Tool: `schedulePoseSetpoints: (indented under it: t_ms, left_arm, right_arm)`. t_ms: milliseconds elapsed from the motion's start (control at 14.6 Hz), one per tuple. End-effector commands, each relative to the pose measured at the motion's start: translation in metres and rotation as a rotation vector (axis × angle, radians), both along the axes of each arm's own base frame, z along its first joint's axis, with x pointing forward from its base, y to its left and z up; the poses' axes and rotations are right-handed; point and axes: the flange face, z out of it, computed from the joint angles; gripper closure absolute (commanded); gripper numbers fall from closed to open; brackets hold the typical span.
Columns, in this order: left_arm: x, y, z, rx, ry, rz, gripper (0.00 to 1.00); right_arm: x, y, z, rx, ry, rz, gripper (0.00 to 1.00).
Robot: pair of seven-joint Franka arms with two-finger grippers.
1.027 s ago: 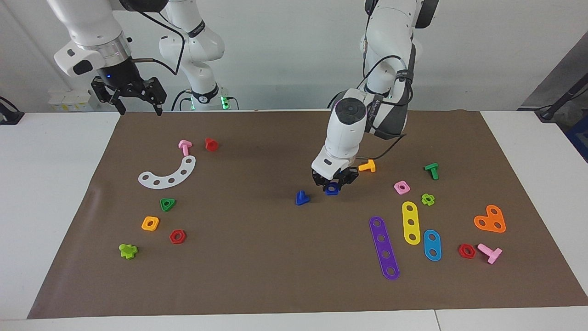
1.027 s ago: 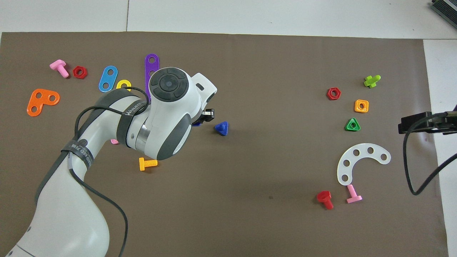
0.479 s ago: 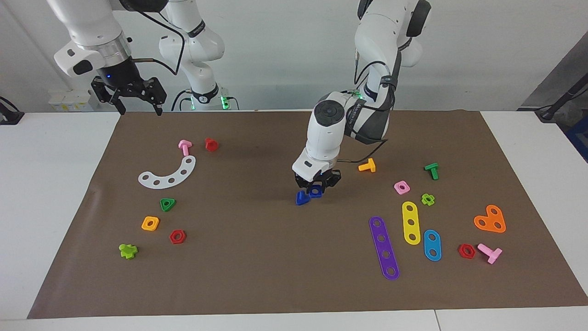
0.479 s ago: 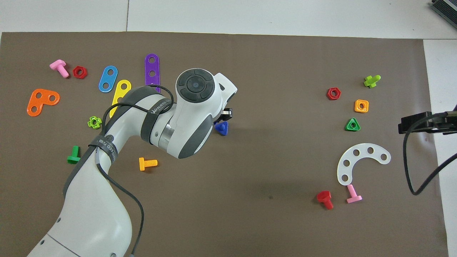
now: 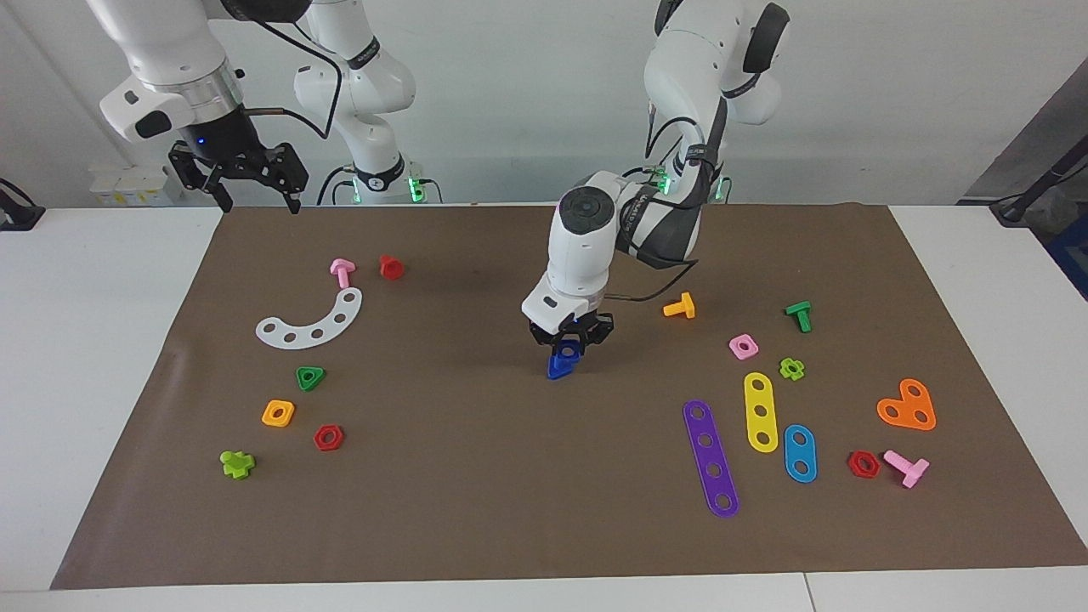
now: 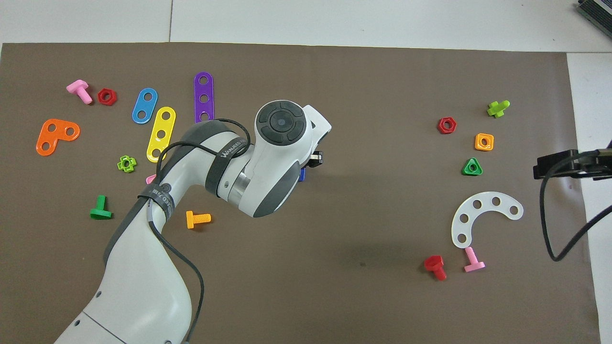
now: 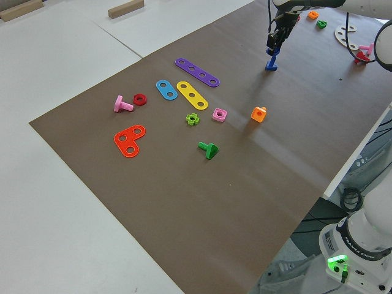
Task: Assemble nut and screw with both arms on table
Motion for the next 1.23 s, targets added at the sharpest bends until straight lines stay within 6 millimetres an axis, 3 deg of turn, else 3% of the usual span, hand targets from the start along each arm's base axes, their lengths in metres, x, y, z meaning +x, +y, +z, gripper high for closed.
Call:
schedulePoseSetpoints:
  t_ms: [0, 1164]
  left_arm:
    - [0.005, -0.006, -0.003, -0.017, -0.019, 0.014, 0.86]
    - [0.003, 0.0, -0.023, -0.018, -0.036, 0.016, 0.88]
  right_arm:
    - [-0.004, -0.002, 0.004, -0.008, 0.004, 0.02, 0.0]
    - [-0.004, -0.001, 0.005, -0.008, 0.002, 0.022, 0.0]
